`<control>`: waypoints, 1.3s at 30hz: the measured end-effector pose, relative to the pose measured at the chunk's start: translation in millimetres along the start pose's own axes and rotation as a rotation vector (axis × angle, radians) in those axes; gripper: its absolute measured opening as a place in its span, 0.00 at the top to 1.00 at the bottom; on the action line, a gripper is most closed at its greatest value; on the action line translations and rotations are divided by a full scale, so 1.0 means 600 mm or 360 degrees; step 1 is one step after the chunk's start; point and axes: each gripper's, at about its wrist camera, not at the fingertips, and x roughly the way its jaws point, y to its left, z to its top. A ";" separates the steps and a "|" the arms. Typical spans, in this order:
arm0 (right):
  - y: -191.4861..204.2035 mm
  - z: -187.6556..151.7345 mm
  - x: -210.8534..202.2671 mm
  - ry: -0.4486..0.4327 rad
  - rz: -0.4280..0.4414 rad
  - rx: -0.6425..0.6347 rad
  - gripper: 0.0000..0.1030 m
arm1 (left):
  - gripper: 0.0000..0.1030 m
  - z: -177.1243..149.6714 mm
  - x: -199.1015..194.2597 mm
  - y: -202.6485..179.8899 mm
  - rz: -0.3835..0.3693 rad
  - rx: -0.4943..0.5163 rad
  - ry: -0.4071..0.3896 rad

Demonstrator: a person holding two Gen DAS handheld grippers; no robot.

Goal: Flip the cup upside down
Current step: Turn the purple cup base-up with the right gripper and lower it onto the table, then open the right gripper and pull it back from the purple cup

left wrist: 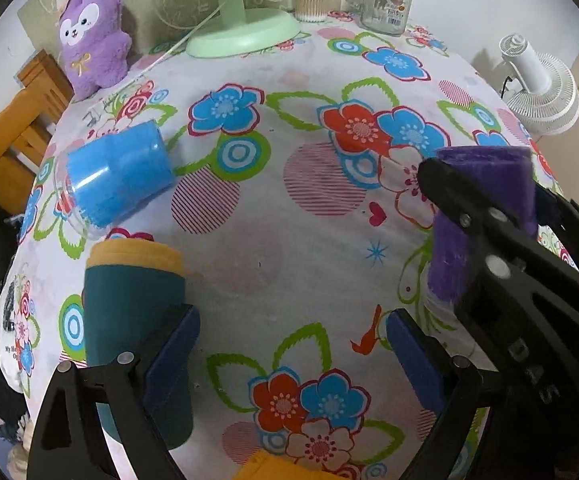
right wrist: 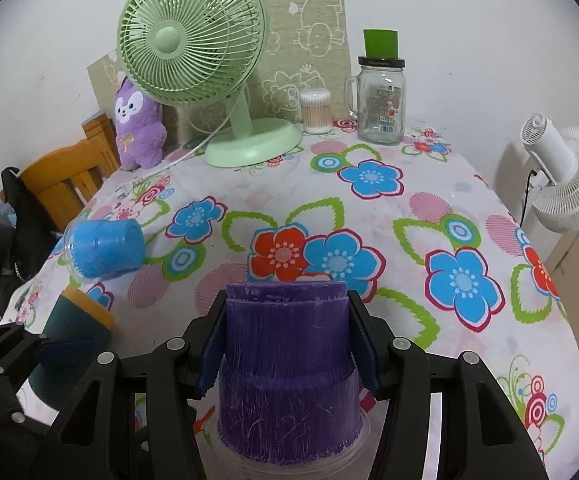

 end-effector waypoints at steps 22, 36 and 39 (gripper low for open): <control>0.002 0.060 -0.151 0.0316 -0.0021 0.0076 0.10 | 0.07 -0.004 -0.149 -0.008 -0.0049 -0.0099 0.0061; 0.013 0.092 -0.240 0.0324 -0.0065 0.0023 0.10 | 0.07 -0.022 -0.245 0.006 0.0018 -0.0163 -0.0082; 0.017 0.092 -0.259 0.0316 -0.0081 -0.0003 0.10 | 0.07 -0.031 -0.259 0.013 0.0015 -0.0190 -0.0105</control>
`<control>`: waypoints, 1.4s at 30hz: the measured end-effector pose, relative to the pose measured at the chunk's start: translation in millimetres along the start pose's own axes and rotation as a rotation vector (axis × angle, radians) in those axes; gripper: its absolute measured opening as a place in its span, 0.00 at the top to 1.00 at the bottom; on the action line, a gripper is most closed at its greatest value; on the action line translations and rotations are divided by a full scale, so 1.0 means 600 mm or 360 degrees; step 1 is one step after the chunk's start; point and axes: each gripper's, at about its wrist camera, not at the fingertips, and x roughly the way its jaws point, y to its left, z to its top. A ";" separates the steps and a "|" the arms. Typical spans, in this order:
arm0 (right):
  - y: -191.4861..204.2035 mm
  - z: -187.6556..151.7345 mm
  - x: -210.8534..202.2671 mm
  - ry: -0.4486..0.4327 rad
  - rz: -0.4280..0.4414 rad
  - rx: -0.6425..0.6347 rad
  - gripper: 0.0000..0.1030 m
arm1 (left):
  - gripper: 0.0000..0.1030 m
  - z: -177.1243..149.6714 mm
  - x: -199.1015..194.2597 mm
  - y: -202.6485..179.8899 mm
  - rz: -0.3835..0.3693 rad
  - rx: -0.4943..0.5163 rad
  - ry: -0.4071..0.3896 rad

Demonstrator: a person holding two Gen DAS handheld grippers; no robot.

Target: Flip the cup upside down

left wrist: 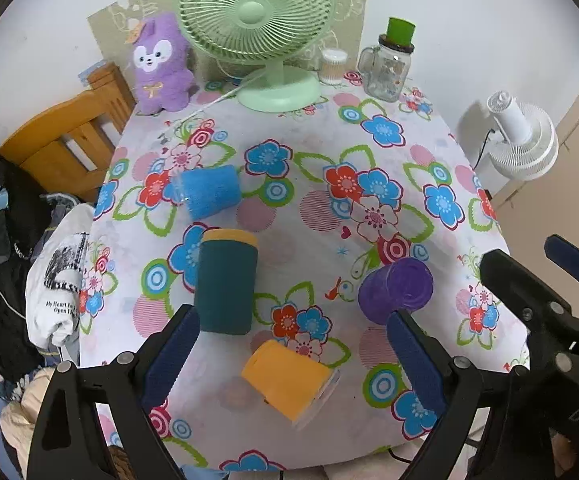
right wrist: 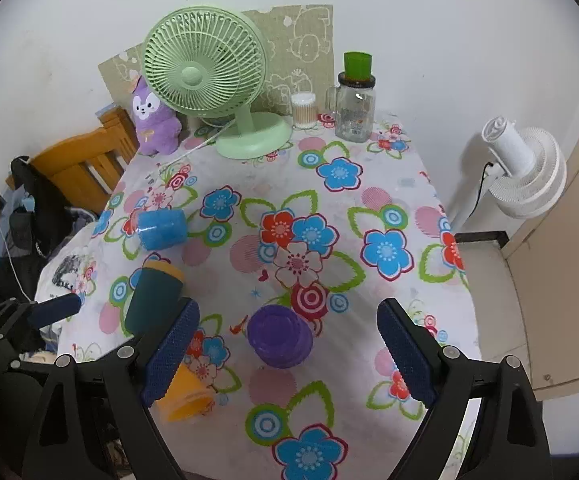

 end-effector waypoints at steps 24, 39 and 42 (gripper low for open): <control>0.001 -0.048 -0.055 -0.0064 -0.0069 0.0020 0.10 | 0.00 -0.047 -0.056 0.040 0.0018 -0.0136 -0.0182; 0.006 -0.050 -0.064 -0.0090 -0.0086 -0.0002 0.10 | 0.00 -0.053 -0.071 0.037 0.0012 -0.0128 -0.0267; 0.006 -0.050 -0.062 -0.0087 -0.0088 0.0001 0.10 | 0.00 -0.053 -0.069 0.039 0.0006 -0.0132 -0.0264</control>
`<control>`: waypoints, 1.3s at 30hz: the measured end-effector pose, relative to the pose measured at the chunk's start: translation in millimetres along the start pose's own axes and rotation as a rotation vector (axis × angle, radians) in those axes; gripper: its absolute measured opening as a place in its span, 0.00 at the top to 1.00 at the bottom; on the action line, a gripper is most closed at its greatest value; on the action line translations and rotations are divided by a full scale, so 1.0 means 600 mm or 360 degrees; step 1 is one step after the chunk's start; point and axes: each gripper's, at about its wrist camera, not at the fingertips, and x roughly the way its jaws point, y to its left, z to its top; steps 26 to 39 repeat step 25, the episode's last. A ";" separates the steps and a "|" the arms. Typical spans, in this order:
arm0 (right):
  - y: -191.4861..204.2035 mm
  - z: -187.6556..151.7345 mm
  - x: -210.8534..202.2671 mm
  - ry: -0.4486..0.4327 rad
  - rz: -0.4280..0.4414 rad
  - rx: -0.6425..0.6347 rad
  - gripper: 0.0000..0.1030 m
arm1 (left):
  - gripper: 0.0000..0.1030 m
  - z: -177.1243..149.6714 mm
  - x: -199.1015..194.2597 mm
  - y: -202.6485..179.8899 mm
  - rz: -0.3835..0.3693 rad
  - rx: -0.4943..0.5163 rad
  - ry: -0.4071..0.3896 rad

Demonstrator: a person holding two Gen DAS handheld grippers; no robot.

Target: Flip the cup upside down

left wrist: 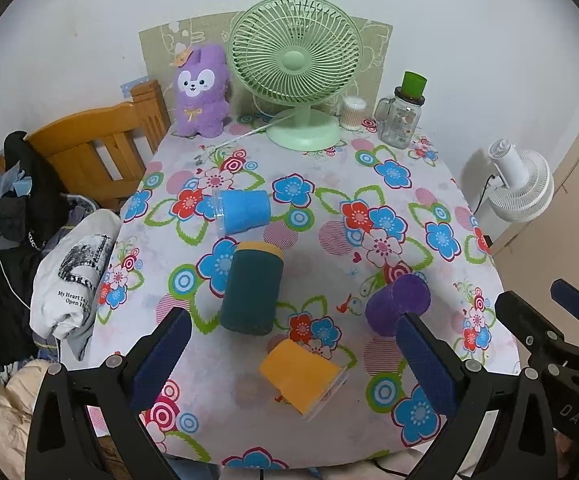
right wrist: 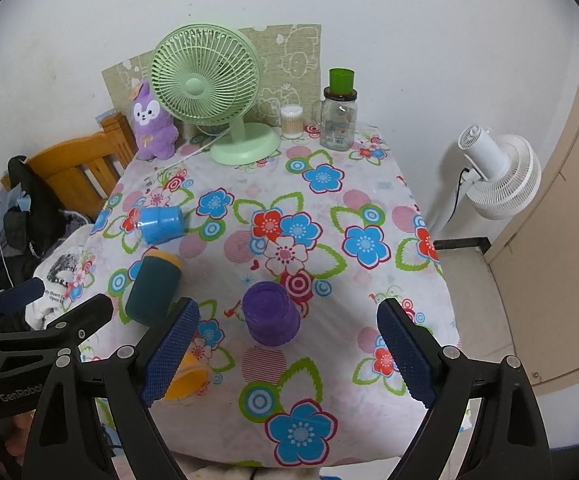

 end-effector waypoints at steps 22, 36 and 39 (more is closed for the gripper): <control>0.003 0.000 0.009 0.0005 -0.0006 -0.0006 0.10 | 0.00 -0.002 0.007 0.006 -0.0005 -0.0021 0.0027; 0.002 0.000 0.011 0.0011 -0.0007 -0.0007 0.10 | 0.00 -0.003 0.008 0.006 -0.0008 -0.0026 0.0034; 0.002 0.000 0.011 0.0011 -0.0007 -0.0007 0.10 | 0.00 -0.003 0.008 0.006 -0.0008 -0.0026 0.0034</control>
